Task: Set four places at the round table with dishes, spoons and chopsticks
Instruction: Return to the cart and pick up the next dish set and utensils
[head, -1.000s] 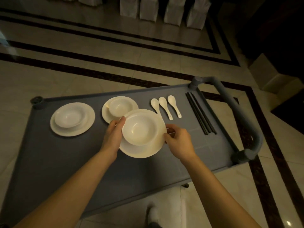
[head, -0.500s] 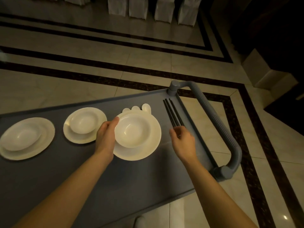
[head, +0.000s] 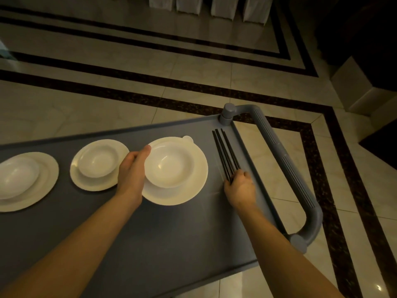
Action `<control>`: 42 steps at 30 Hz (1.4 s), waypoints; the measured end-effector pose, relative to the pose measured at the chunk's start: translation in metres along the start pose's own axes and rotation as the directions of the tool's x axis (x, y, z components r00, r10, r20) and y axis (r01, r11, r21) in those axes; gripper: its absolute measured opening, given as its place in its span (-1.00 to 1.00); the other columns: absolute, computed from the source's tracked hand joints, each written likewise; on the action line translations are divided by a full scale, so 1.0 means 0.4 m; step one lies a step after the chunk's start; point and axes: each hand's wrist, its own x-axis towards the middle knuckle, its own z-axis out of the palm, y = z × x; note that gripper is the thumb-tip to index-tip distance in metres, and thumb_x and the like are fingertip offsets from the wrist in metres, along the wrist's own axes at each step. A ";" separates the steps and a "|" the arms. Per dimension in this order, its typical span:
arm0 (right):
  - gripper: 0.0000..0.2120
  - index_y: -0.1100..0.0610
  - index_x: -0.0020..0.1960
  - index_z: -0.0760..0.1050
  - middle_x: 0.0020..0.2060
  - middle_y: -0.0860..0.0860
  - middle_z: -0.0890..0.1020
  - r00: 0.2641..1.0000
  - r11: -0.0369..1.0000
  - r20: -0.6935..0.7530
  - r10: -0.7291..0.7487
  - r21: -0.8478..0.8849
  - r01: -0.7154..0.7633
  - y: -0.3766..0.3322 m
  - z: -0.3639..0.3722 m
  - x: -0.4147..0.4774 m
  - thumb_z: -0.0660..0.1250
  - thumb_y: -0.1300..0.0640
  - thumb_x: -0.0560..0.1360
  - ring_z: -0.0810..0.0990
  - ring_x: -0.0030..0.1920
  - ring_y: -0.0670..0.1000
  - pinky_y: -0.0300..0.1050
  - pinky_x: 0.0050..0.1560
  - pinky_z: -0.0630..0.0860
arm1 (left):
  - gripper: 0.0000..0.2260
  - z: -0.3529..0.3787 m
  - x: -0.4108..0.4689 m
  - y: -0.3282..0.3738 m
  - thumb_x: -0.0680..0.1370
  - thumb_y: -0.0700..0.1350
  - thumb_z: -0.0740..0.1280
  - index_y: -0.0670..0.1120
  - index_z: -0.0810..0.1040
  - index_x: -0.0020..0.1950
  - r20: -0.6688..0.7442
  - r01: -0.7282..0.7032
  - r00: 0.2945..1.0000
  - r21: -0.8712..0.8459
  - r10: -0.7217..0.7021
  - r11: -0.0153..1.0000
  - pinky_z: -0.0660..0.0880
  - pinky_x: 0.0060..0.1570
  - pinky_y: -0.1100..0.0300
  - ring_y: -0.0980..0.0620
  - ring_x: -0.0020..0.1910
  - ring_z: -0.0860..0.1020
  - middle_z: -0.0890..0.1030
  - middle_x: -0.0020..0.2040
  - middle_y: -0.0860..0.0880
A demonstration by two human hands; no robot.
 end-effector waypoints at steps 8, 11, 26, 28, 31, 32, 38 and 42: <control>-0.65 0.25 0.14 0.57 0.07 0.20 0.63 0.999 0.996 0.020 0.046 -0.071 -0.044 -0.017 -0.024 0.021 0.35 -0.02 0.54 0.63 0.08 0.24 0.03 0.03 0.57 | -0.73 0.006 0.010 0.011 0.56 0.18 0.31 0.05 0.56 0.14 -0.017 -0.006 1.000 0.006 0.007 1.000 0.51 0.05 -0.07 -0.11 0.09 0.58 0.63 0.10 -0.03; -0.61 0.23 0.13 0.59 0.04 0.17 0.66 0.999 0.997 0.004 0.048 -0.059 -0.047 -0.020 -0.034 0.016 0.37 -0.07 0.50 0.65 0.04 0.22 0.01 0.00 0.58 | -0.78 0.006 0.008 0.013 0.57 0.18 0.30 0.10 0.55 0.11 -0.011 -0.012 1.000 0.011 0.012 1.000 0.52 0.05 -0.05 -0.10 0.09 0.58 0.63 0.11 -0.03; -0.69 0.25 -0.01 0.57 -0.13 0.22 0.65 0.966 0.916 0.235 0.106 0.356 -0.187 -0.017 -0.028 0.029 0.30 -0.02 0.56 0.66 -0.15 0.23 0.09 -0.14 0.64 | -0.85 -0.017 -0.009 0.006 0.57 0.17 0.32 0.14 0.56 0.03 -0.017 0.052 0.998 -0.031 -0.052 0.998 0.46 -0.04 0.01 -0.05 0.02 0.57 0.63 0.05 0.03; -0.69 0.27 0.13 0.55 0.00 0.24 0.64 0.962 0.939 0.259 0.082 0.303 -0.161 -0.013 -0.022 0.035 0.26 0.03 0.60 0.65 0.00 0.27 0.09 -0.04 0.62 | -0.84 -0.032 -0.009 0.006 0.57 0.17 0.32 0.14 0.55 0.06 -0.035 0.055 0.998 -0.035 -0.056 0.998 0.47 -0.04 0.00 -0.06 0.05 0.58 0.63 0.07 0.02; -0.69 0.27 0.23 0.53 0.11 0.27 0.63 0.957 0.928 0.284 0.066 0.335 -0.163 -0.016 -0.008 0.034 0.24 0.08 0.62 0.62 0.09 0.25 0.13 0.09 0.58 | -0.81 -0.060 -0.006 0.010 0.57 0.17 0.32 0.14 0.54 0.12 -0.069 0.057 0.996 -0.037 -0.060 0.998 0.50 0.06 -0.07 -0.10 0.11 0.57 0.62 0.14 -0.01; -0.71 0.25 0.21 0.54 0.09 0.26 0.64 0.957 0.916 0.283 0.058 0.365 -0.164 -0.022 -0.003 0.032 0.23 0.08 0.62 0.62 0.06 0.23 0.13 0.08 0.57 | -0.80 -0.069 -0.004 0.013 0.57 0.17 0.32 0.14 0.52 0.14 -0.086 0.058 0.994 -0.036 -0.061 0.998 0.50 0.08 -0.08 -0.11 0.12 0.56 0.61 0.15 -0.01; -0.76 0.17 -0.06 0.53 -0.29 0.10 0.53 0.951 0.801 0.309 -0.007 0.570 -0.180 -0.096 -0.001 0.015 0.20 0.06 0.66 0.48 -0.33 0.04 -0.08 -0.35 0.42 | -0.88 -0.124 -0.002 0.027 0.58 0.18 0.30 0.17 0.52 0.01 -0.123 0.069 0.989 -0.069 -0.077 0.995 0.47 0.11 -0.09 -0.11 0.15 0.54 0.60 0.15 -0.01; -0.73 0.11 0.00 0.54 -0.22 0.07 0.57 0.965 0.818 0.251 -0.070 0.568 -0.089 -0.136 0.012 0.028 0.14 0.00 0.68 0.54 -0.19 0.02 -0.01 -0.11 0.49 | -0.92 -0.149 -0.004 0.030 0.60 0.15 0.28 0.18 0.49 0.01 -0.136 0.071 0.987 -0.093 -0.084 0.993 0.47 0.17 -0.14 -0.10 0.14 0.53 0.57 0.14 -0.02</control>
